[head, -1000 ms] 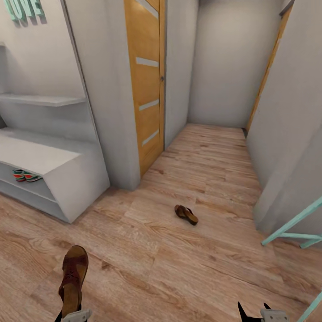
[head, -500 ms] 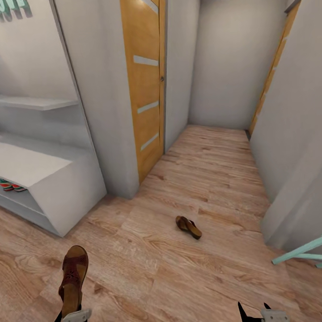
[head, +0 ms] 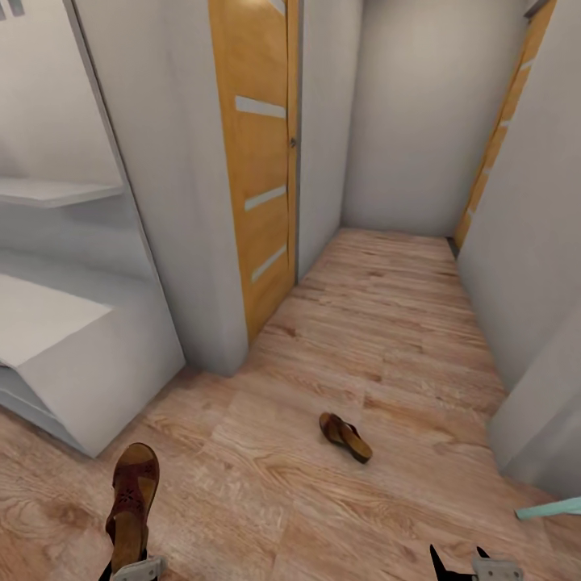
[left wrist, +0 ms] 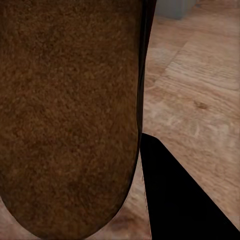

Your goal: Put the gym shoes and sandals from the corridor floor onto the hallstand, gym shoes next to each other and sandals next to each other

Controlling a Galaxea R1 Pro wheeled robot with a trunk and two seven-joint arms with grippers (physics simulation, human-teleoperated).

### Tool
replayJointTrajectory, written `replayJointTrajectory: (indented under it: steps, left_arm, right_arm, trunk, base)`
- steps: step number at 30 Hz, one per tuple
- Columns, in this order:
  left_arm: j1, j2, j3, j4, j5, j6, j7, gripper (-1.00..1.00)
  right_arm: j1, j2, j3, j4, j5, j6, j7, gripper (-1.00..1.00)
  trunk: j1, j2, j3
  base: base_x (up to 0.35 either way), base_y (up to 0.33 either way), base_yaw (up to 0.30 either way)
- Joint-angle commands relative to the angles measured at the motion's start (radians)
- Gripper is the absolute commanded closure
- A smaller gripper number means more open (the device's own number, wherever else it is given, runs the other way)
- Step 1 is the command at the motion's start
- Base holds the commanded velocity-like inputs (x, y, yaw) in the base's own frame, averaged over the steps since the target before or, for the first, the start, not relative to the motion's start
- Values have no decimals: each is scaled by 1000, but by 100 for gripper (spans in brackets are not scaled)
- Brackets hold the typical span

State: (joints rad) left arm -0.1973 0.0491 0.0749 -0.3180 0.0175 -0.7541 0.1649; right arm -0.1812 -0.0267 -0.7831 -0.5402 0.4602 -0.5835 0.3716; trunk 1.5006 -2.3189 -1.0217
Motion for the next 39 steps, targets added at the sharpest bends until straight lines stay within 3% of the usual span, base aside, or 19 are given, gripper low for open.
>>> replayJointTrajectory:
  steps: [1,25,39]
  left_arm:
    - [-1,0,0,0,-2,-2,3,100]
    - [-1,0,0,0,-2,-2,2,100]
    - [-1,0,0,0,-2,-2,2,100]
  right_arm:
    - [-1,1,-8,0,5,-4,9,-100]
    - [-1,2,-7,-3,3,-4,10,-100]
    - [-1,2,-8,-2,3,-4,10,-100]
  trunk:
    - [0,0,-1]
    - [0,0,-1]
    - [0,0,-1]
  base:
    - [339,0,0]
    - [317,-47,0]
    - [56,-32,80]
